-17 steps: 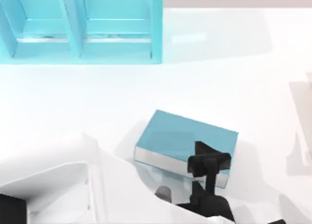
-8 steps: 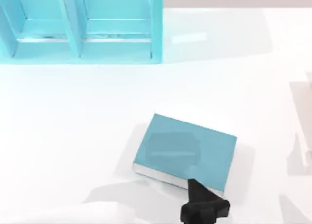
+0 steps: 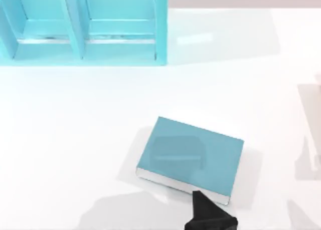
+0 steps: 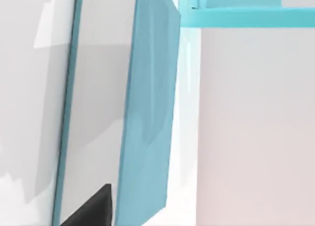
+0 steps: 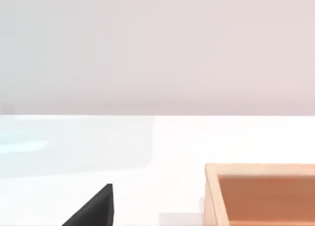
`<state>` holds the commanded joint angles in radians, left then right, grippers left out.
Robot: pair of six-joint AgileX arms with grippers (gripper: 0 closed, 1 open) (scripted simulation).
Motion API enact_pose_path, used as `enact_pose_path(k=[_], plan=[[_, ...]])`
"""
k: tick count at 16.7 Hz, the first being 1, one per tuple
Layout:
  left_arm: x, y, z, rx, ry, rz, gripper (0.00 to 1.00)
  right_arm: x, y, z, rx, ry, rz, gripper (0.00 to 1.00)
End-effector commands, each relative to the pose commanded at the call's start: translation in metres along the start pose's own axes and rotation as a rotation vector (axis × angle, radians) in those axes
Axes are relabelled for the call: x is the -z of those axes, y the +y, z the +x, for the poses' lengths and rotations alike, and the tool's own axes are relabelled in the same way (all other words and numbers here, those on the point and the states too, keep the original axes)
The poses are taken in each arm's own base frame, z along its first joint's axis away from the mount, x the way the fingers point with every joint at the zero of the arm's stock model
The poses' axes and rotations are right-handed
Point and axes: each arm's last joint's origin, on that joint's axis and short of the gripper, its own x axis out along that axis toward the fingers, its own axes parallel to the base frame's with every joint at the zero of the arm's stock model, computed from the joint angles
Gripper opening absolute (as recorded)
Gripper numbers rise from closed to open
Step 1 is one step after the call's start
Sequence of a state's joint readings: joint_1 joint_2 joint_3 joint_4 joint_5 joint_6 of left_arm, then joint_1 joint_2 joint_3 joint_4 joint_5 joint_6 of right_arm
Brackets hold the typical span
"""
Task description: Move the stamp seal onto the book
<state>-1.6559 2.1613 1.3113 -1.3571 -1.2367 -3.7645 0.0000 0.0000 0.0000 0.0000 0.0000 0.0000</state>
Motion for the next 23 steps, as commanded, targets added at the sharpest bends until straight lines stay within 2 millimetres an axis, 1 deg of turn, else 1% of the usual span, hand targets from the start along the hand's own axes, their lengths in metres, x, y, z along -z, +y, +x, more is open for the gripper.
enact_pose_path(k=[4,6,9,12,13,15,18,19,21,23], plan=[[0.0,-0.003,0.002,-0.004,-0.006,-0.001,1.0,0.0,0.0,0.0,0.0,0.0,0.0,1.0],[-0.001,-0.012,0.005,-0.025,-0.018,0.001,1.0,0.0,0.0,0.0,0.0,0.0,0.0,1.0],[-0.009,-0.042,0.018,-0.111,-0.061,0.0,1.0,0.0,0.0,0.0,0.0,0.0,0.0,1.0],[-0.031,-0.086,0.039,-0.25,-0.094,0.0,1.0,0.0,0.0,0.0,0.0,0.0,0.0,1.0],[-0.042,-0.102,0.048,-0.301,-0.093,0.001,1.0,0.0,0.0,0.0,0.0,0.0,0.0,1.0],[-0.071,-0.131,0.066,-0.399,-0.067,0.011,1.0,0.0,0.0,0.0,0.0,0.0,0.0,1.0],[-0.126,-0.167,0.088,-0.473,0.049,0.054,1.0,0.0,0.0,0.0,0.0,0.0,0.0,1.0],[-0.146,-0.175,0.093,-0.466,0.102,0.084,1.0,0.0,0.0,0.0,0.0,0.0,0.0,1.0],[-0.185,-0.187,0.098,-0.398,0.206,0.171,1.0,0.0,0.0,0.0,0.0,0.0,0.0,1.0],[-0.22,-0.191,0.098,-0.274,0.277,0.289,1.0,0.0,0.0,0.0,0.0,0.0,0.0,1.0]])
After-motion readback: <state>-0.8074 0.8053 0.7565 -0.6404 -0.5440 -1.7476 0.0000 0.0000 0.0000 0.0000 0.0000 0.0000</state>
